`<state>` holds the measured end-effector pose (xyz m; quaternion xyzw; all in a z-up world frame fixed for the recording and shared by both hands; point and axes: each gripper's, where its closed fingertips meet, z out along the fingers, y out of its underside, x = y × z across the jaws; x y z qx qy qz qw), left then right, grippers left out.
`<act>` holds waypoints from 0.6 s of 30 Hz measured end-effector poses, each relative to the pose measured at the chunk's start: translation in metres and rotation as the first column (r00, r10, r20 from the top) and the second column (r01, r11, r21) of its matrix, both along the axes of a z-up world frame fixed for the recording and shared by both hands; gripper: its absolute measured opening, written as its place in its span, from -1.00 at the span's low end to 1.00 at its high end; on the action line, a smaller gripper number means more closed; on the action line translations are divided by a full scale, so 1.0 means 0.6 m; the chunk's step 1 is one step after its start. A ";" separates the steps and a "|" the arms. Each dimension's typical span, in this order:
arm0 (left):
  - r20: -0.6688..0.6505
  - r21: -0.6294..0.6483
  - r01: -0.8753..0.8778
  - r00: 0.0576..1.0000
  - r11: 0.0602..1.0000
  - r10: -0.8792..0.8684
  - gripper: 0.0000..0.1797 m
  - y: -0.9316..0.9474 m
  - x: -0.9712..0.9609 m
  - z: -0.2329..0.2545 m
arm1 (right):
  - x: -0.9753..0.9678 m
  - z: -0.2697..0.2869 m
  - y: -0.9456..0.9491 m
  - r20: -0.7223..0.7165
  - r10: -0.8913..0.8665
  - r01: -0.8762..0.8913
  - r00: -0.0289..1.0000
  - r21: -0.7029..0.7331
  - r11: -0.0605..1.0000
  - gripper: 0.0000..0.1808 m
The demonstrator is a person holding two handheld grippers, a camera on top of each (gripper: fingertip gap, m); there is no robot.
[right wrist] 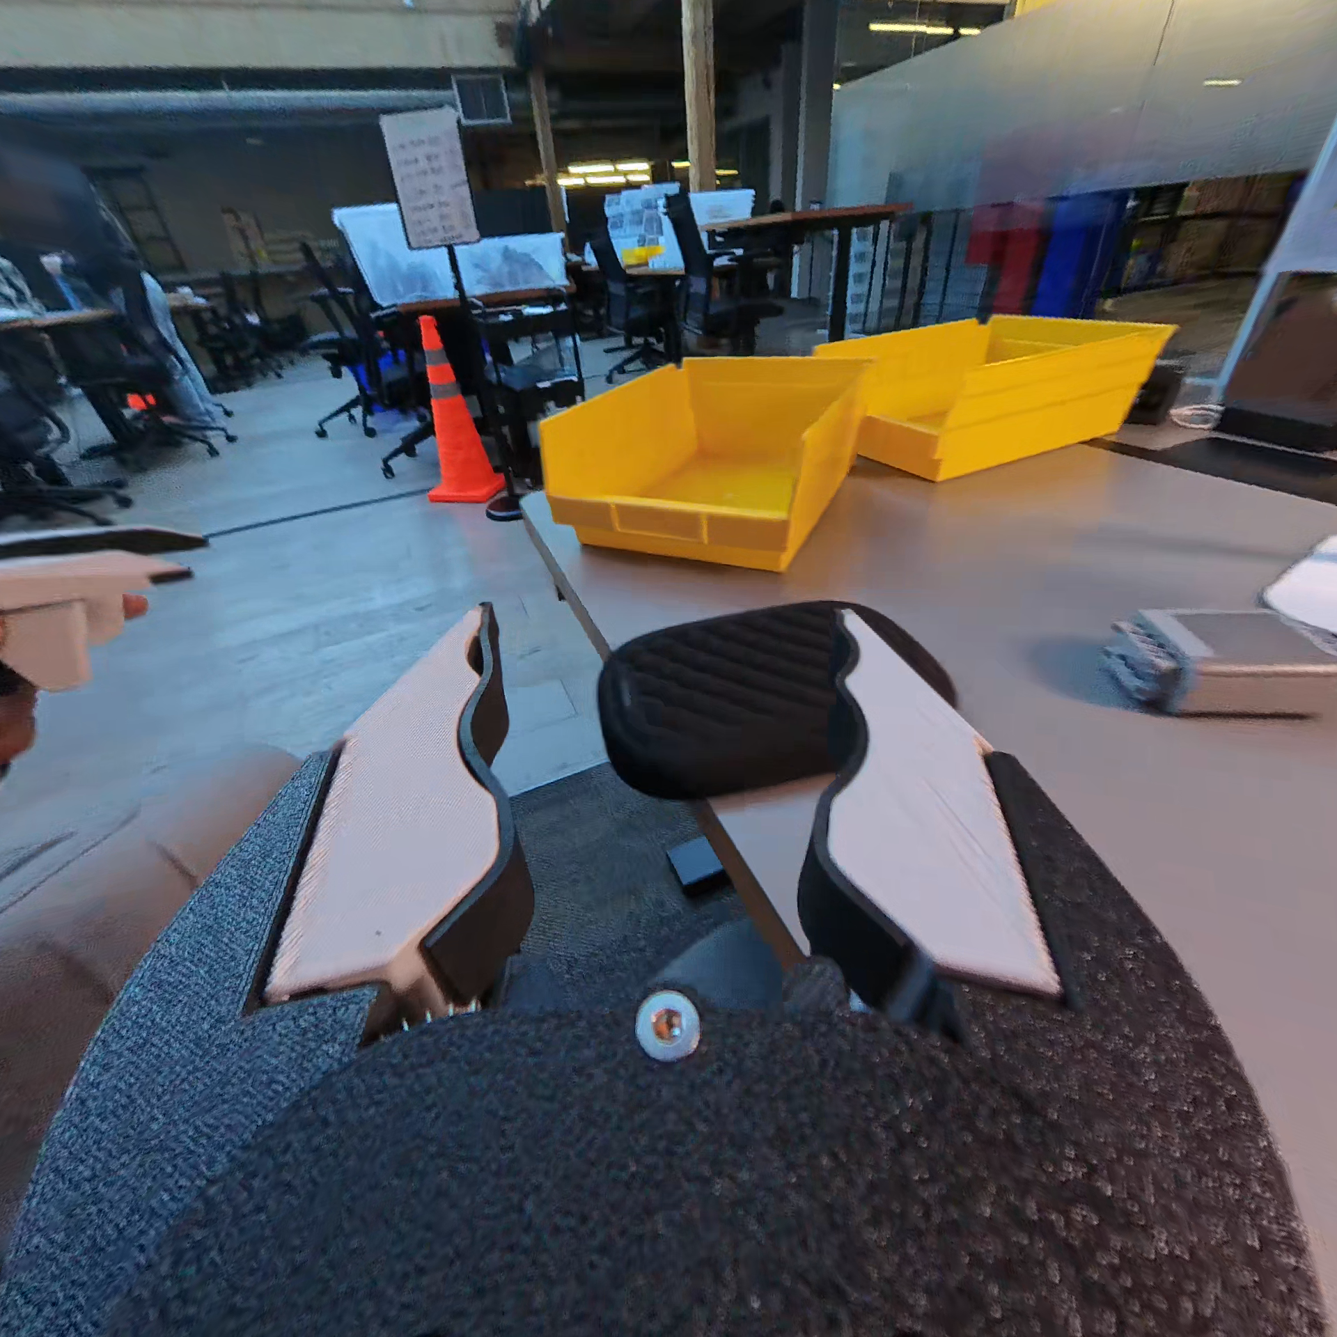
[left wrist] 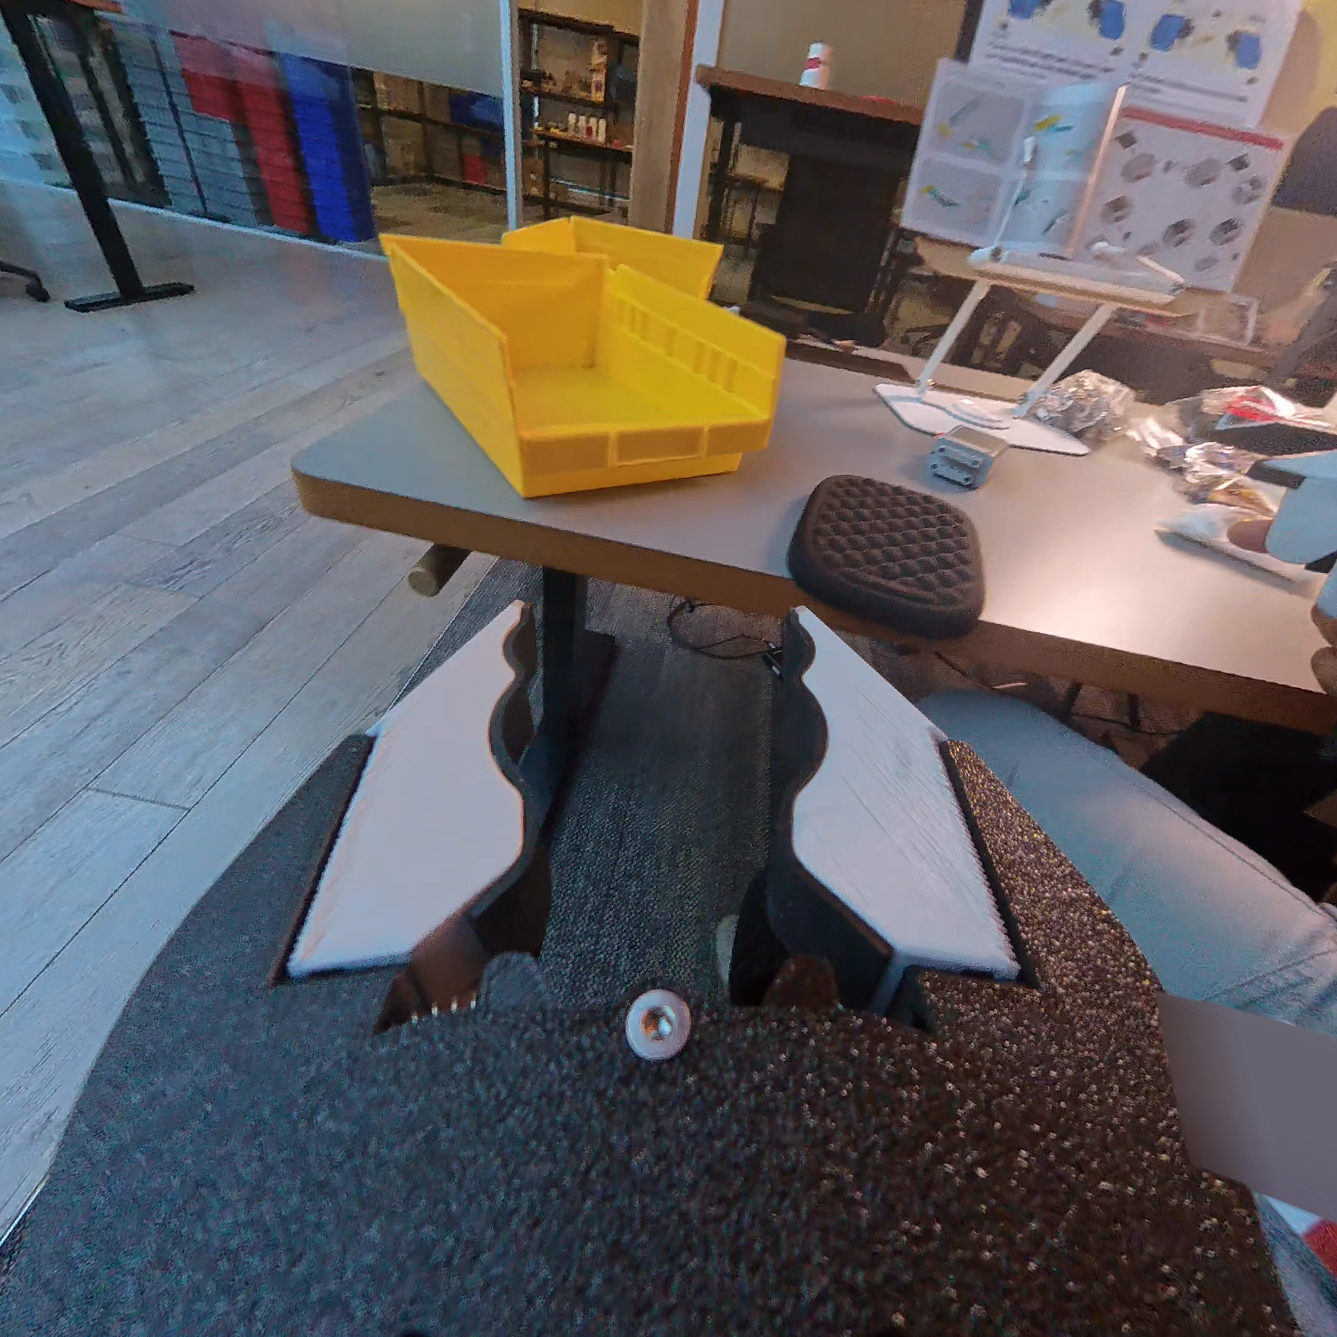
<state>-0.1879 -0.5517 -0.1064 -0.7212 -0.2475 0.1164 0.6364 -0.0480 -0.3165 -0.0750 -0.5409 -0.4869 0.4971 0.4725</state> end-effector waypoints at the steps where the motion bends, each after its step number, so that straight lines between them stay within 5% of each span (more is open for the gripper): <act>1: 0.009 -0.010 -0.015 1.000 1.000 0.015 -0.26 -0.005 -0.018 -0.017 | -0.032 -0.004 -0.024 -0.010 0.018 -0.018 1.000 0.000 1.000 -0.01; 10: -0.116 0.066 -0.132 0.983 0.989 0.139 -0.25 -0.030 -0.315 -0.063 | -0.330 -0.033 -0.258 -0.064 0.422 -0.422 0.904 0.006 0.906 -0.04; 15: -0.121 0.127 -0.198 0.970 0.972 0.213 -0.26 -0.103 -0.468 0.032 | -0.492 0.056 -0.380 -0.076 0.627 -0.631 0.776 -0.065 0.773 -0.03; 18: -0.059 0.034 -0.261 0.963 0.965 0.262 -0.26 -0.197 -0.523 0.111 | -0.584 0.136 -0.411 0.012 0.636 -0.636 0.771 -0.002 0.771 -0.03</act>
